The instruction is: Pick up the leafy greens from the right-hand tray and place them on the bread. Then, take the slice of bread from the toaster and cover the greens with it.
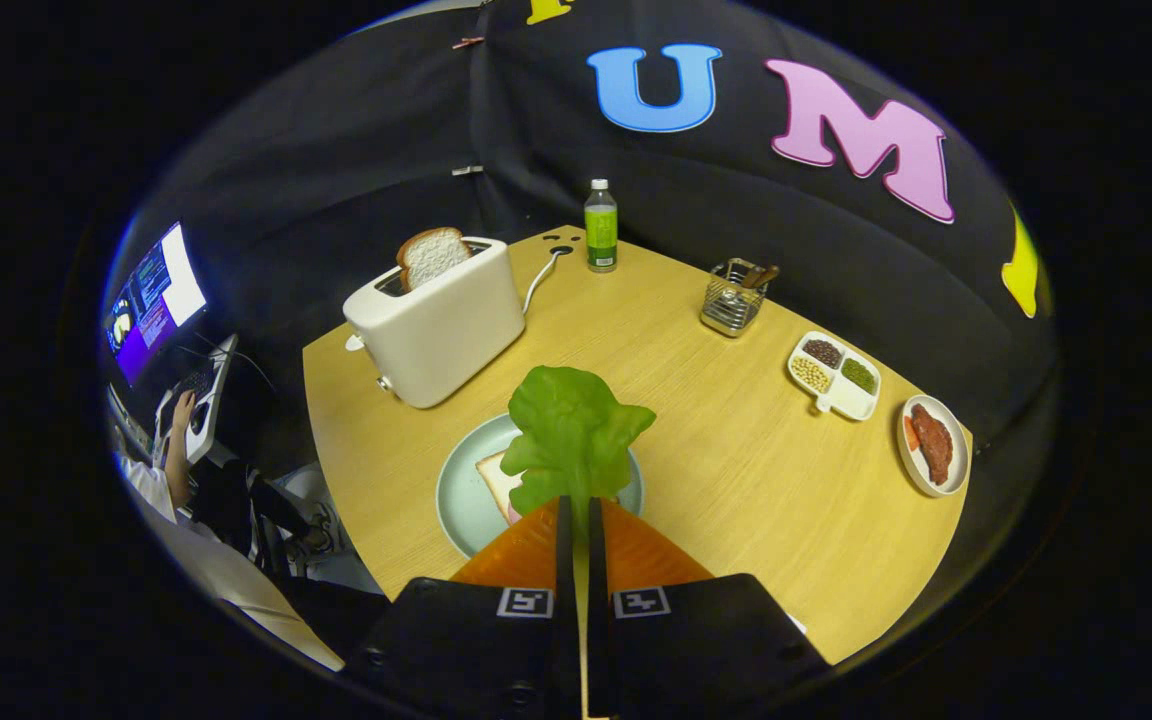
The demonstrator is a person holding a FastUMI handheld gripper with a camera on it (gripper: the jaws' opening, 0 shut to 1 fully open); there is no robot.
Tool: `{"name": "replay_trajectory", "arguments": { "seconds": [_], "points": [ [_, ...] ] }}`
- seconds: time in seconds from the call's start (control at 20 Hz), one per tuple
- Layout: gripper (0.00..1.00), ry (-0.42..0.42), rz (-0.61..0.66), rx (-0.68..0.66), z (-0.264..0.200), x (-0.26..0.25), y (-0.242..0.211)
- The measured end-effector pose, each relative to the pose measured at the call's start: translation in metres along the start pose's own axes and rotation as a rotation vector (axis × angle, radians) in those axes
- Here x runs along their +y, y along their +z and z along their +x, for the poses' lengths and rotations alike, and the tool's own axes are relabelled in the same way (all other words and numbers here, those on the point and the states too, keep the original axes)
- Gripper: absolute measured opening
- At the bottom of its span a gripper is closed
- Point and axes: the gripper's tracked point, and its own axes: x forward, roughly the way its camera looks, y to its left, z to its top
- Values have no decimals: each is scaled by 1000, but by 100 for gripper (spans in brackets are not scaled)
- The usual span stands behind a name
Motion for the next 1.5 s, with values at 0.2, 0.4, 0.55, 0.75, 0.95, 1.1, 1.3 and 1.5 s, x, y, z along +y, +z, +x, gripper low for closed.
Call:
{"name": "replay_trajectory", "arguments": {
  "seconds": [0.2,0.4,0.55,0.75,0.95,1.1,1.3,1.5],
  "points": [
    [7,45,-25,25,31,26,9],
    [18,-11,-65,69,62,20,1],
    [88,-72,-95,63,75,11,-1],
    [94,-74,-73,17,70,15,12],
    [97,-83,-56,-92,52,18,45],
    [96,-87,-42,-177,37,24,82],
    [96,-83,-21,-313,26,43,147],
    [96,-40,2,-391,29,79,199]
  ]
}}
